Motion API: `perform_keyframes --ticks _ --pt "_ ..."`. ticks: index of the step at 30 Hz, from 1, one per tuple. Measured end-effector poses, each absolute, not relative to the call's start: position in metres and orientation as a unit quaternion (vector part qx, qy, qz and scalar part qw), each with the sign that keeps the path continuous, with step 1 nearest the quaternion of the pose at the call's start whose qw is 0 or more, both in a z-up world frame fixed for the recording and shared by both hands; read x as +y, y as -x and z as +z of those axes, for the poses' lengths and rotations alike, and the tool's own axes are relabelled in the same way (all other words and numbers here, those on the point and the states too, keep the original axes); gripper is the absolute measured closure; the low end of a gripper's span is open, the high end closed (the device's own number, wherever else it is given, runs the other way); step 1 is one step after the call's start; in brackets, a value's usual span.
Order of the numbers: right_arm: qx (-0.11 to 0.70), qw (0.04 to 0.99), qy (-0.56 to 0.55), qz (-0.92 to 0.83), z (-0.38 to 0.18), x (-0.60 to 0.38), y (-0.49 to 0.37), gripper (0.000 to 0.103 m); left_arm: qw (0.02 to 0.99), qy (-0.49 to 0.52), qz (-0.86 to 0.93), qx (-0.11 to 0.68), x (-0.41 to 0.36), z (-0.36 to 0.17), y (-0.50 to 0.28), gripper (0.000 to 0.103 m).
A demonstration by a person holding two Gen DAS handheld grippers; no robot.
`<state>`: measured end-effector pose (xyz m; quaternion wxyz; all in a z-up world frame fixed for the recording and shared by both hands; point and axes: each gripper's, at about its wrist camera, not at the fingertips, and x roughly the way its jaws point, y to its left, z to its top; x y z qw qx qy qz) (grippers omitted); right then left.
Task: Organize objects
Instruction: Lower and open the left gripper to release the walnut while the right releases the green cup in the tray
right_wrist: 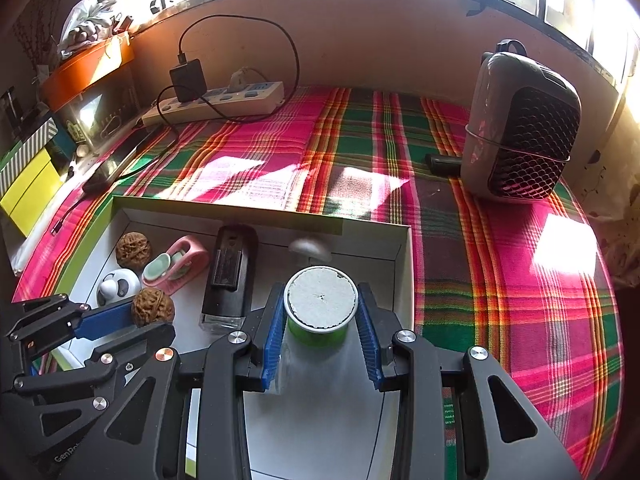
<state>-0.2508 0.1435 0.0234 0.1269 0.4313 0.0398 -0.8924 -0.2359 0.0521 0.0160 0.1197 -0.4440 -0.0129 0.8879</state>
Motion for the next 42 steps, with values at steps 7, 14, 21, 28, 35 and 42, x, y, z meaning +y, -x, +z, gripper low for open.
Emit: perform_keyframes --ticks 7,14,21,28,35,42 --pt "0.038 0.125 -0.429 -0.894 0.023 0.144 0.250 0.067 0.120 0.444 0.888 -0.013 0.051 0.016 0.235 0.079" --pt "0.042 0.125 -0.429 -0.894 0.023 0.143 0.249 0.067 0.120 0.444 0.888 -0.014 0.049 0.016 0.234 0.079" --pt "0.038 0.122 -0.426 -0.895 0.023 0.142 0.248 0.067 0.120 0.444 0.888 -0.011 0.048 0.016 0.233 0.079" --pt "0.036 0.123 -0.424 -0.897 0.024 0.142 0.246 0.061 0.119 0.444 0.888 -0.010 0.047 0.017 0.232 0.076" --pt "0.034 0.123 -0.420 -0.899 0.026 0.143 0.243 0.060 0.117 0.442 0.889 -0.012 0.042 0.017 0.228 0.073" --pt "0.032 0.120 -0.416 -0.901 0.029 0.143 0.240 0.055 0.117 0.439 0.891 -0.012 0.038 0.021 0.223 0.072"
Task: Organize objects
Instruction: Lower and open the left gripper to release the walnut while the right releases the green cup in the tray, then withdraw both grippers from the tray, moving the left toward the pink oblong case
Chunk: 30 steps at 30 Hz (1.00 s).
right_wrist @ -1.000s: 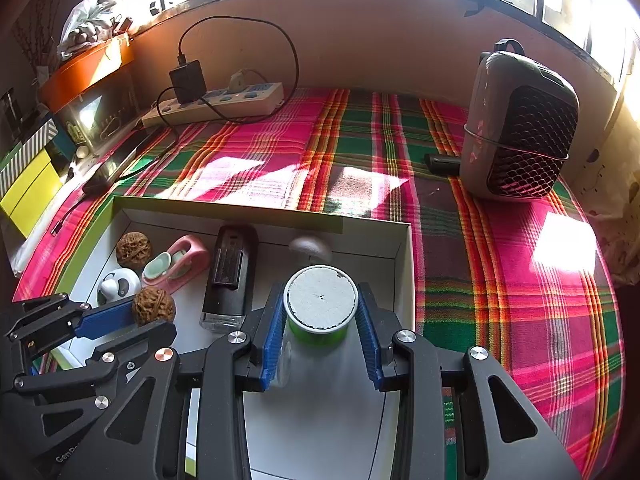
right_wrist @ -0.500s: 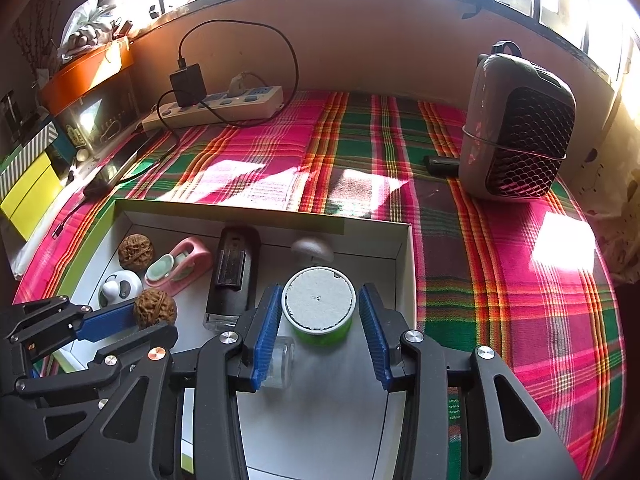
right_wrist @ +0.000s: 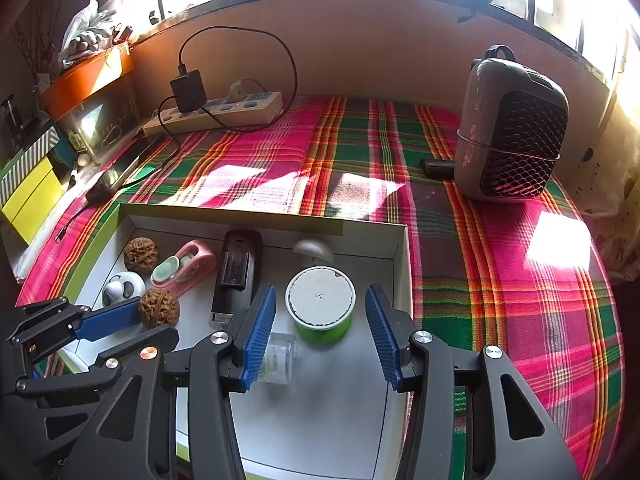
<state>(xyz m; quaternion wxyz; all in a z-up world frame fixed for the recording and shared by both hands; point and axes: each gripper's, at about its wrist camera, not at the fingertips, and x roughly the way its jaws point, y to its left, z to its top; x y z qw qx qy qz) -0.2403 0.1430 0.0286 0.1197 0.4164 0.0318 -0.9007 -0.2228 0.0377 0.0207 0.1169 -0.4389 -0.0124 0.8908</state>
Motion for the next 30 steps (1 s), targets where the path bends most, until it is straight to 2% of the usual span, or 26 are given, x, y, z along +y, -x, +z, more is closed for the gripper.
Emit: perform_keyframes --ticks 30 --pt "0.007 0.105 -0.381 -0.919 0.057 0.159 0.184 0.055 0.133 0.418 0.898 -0.027 0.003 0.048 0.148 0.072"
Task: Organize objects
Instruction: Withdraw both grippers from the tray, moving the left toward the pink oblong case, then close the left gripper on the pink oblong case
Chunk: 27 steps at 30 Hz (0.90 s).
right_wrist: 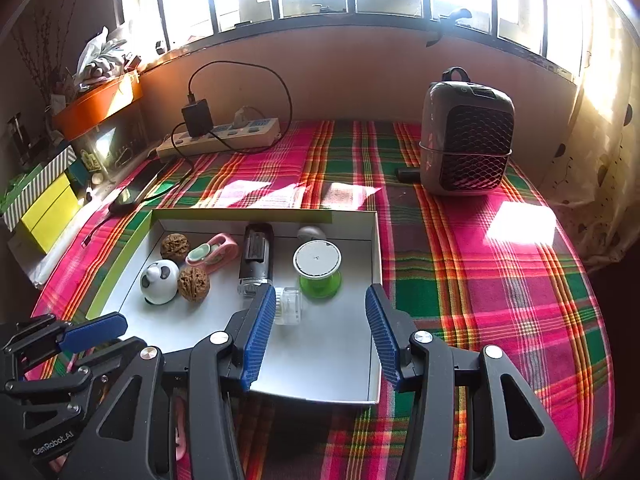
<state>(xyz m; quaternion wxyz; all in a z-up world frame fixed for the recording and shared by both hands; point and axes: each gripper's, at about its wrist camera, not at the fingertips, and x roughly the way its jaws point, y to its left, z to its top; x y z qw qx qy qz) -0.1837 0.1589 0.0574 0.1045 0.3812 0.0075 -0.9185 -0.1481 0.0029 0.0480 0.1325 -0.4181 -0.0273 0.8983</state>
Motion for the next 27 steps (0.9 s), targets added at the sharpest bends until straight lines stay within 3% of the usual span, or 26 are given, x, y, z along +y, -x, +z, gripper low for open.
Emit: perform_keyframes --ticks 27 --pt "-0.012 0.097 -0.382 -0.919 0.047 0.180 0.125 0.055 0.147 0.474 0.868 -0.012 0.042 0.016 0.110 0.069"
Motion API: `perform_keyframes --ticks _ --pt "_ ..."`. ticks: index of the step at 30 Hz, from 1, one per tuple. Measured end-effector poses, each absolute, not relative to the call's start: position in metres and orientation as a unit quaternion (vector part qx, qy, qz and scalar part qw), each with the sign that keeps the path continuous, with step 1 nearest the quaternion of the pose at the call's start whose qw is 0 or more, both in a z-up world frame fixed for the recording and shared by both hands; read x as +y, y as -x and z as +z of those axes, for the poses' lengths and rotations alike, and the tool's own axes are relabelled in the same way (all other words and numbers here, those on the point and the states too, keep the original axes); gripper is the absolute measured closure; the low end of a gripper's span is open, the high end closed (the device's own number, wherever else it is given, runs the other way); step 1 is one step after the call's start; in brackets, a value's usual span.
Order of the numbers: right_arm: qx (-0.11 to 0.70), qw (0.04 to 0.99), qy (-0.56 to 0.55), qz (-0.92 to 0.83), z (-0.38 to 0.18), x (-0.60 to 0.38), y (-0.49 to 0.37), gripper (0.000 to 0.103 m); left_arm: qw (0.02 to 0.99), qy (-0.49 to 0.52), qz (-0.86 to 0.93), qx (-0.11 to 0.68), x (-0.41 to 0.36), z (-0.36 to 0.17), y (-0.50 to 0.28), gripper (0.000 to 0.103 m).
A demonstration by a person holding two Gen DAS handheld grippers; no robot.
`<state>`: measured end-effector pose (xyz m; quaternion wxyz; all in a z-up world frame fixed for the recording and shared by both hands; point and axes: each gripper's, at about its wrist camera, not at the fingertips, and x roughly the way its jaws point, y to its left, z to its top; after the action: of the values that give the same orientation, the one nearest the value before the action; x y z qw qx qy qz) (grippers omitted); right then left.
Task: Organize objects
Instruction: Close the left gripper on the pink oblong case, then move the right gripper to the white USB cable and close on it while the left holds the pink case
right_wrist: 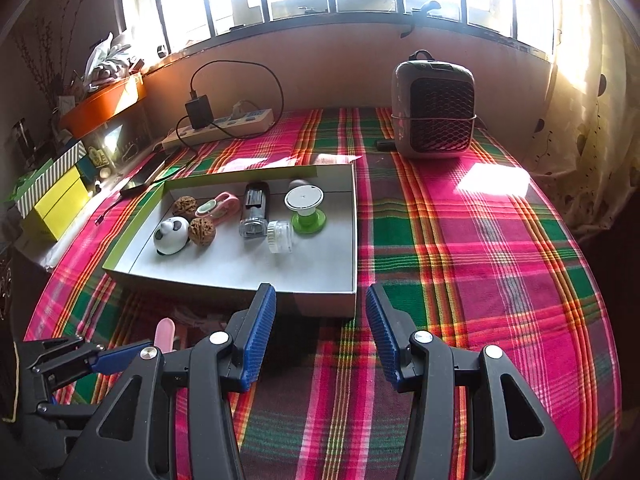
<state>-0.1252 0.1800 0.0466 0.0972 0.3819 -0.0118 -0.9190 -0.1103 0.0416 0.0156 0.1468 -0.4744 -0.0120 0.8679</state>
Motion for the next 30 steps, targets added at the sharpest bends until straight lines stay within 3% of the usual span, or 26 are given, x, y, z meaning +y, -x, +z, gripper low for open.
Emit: perform_keyframes --ticks 14,22,30 --pt "-0.006 0.103 -0.393 -0.914 0.039 0.176 0.115 0.055 0.126 0.468 0.874 -0.027 0.037 0.015 0.117 0.070" --pt "0.002 0.105 -0.398 -0.911 0.037 0.170 0.114 0.055 0.118 0.467 0.876 -0.031 0.029 0.014 0.118 0.086" --pt "0.028 0.134 -0.404 -0.905 0.035 0.151 0.113 0.055 0.105 0.464 0.879 -0.045 0.009 0.014 0.115 0.087"
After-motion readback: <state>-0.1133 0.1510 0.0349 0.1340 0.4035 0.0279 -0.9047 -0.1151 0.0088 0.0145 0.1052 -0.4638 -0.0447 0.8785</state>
